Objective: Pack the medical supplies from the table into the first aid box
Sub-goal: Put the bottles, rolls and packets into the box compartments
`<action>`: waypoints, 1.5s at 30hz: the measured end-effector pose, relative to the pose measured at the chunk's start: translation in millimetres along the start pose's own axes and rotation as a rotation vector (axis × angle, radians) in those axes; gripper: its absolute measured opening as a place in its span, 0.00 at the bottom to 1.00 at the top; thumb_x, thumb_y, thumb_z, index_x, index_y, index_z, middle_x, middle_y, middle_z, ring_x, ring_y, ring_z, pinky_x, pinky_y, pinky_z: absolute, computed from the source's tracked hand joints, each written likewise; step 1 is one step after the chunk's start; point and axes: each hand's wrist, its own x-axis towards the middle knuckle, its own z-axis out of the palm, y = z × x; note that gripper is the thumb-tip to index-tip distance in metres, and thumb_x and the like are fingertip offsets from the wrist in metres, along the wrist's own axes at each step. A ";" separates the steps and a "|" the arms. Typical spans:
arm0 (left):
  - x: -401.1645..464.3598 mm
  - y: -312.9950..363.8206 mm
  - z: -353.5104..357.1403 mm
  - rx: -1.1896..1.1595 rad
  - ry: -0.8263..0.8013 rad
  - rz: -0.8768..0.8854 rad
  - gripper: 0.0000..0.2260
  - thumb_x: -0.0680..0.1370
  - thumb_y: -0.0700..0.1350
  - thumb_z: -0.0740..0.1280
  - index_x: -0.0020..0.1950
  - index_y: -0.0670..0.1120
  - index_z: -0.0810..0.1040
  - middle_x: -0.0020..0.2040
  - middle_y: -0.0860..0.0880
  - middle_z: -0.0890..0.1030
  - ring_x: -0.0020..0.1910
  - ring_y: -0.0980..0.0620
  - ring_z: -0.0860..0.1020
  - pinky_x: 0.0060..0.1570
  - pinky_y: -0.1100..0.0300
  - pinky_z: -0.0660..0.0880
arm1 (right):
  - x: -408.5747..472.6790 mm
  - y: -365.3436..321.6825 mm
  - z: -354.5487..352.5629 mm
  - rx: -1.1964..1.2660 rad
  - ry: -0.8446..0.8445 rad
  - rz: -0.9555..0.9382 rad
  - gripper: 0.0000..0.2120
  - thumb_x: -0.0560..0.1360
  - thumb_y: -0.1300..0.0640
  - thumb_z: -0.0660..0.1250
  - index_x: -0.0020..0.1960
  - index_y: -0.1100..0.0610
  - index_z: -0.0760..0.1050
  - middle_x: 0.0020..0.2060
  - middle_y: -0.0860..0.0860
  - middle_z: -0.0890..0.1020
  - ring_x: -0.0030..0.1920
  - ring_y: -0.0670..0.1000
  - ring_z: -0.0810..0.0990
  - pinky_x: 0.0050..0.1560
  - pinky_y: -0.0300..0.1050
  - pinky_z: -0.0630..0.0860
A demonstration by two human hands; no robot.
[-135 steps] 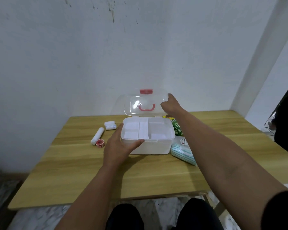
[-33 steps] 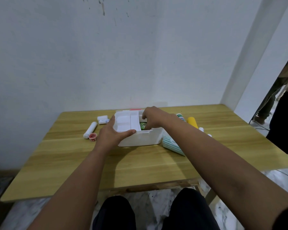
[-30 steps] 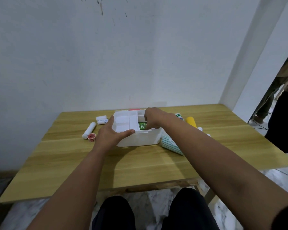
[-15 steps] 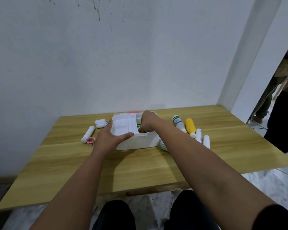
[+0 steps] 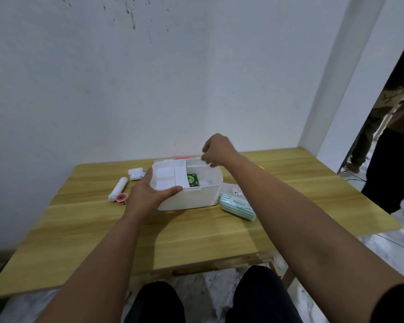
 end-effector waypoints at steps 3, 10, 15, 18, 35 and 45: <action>-3.1 1.6 -0.3 -0.071 0.017 0.027 0.46 0.62 0.68 0.77 0.77 0.58 0.65 0.65 0.58 0.74 0.69 0.50 0.71 0.59 0.49 0.75 | 1.5 17.4 -19.3 -0.033 0.139 -0.004 0.10 0.70 0.67 0.70 0.50 0.63 0.85 0.38 0.58 0.87 0.38 0.58 0.88 0.45 0.55 0.86; -3.0 0.6 0.6 -0.068 0.034 0.024 0.49 0.63 0.67 0.78 0.79 0.55 0.63 0.73 0.51 0.73 0.71 0.48 0.70 0.60 0.49 0.73 | -5.4 68.8 -30.9 -0.209 0.083 0.109 0.09 0.70 0.66 0.71 0.49 0.63 0.85 0.43 0.57 0.87 0.44 0.57 0.86 0.47 0.54 0.86; -3.9 1.8 2.0 -0.077 0.036 0.032 0.47 0.65 0.65 0.78 0.79 0.54 0.63 0.72 0.51 0.73 0.71 0.47 0.70 0.56 0.52 0.71 | -21.2 82.5 -26.7 -0.339 -0.268 0.160 0.14 0.68 0.58 0.80 0.53 0.59 0.84 0.46 0.55 0.86 0.48 0.56 0.85 0.50 0.56 0.85; -4.0 3.0 1.9 -0.068 0.042 0.047 0.45 0.65 0.65 0.78 0.78 0.55 0.64 0.72 0.51 0.73 0.70 0.47 0.70 0.55 0.51 0.71 | -26.3 79.8 -25.4 -0.459 -0.381 0.129 0.22 0.65 0.52 0.82 0.55 0.57 0.84 0.49 0.54 0.86 0.50 0.56 0.84 0.54 0.58 0.83; -2.7 1.1 -0.5 -0.022 0.024 0.007 0.52 0.63 0.69 0.76 0.81 0.53 0.59 0.75 0.49 0.70 0.73 0.46 0.68 0.61 0.48 0.71 | -21.0 68.5 -40.7 -0.657 -0.258 0.040 0.36 0.63 0.49 0.82 0.68 0.52 0.75 0.61 0.52 0.79 0.59 0.57 0.79 0.58 0.56 0.80; -2.3 3.0 -0.2 0.005 0.025 0.007 0.51 0.64 0.69 0.76 0.81 0.53 0.58 0.75 0.48 0.71 0.72 0.45 0.69 0.59 0.48 0.72 | -6.2 26.7 -74.2 -0.499 -0.130 -0.125 0.31 0.68 0.55 0.80 0.69 0.56 0.77 0.63 0.53 0.80 0.61 0.55 0.79 0.52 0.44 0.73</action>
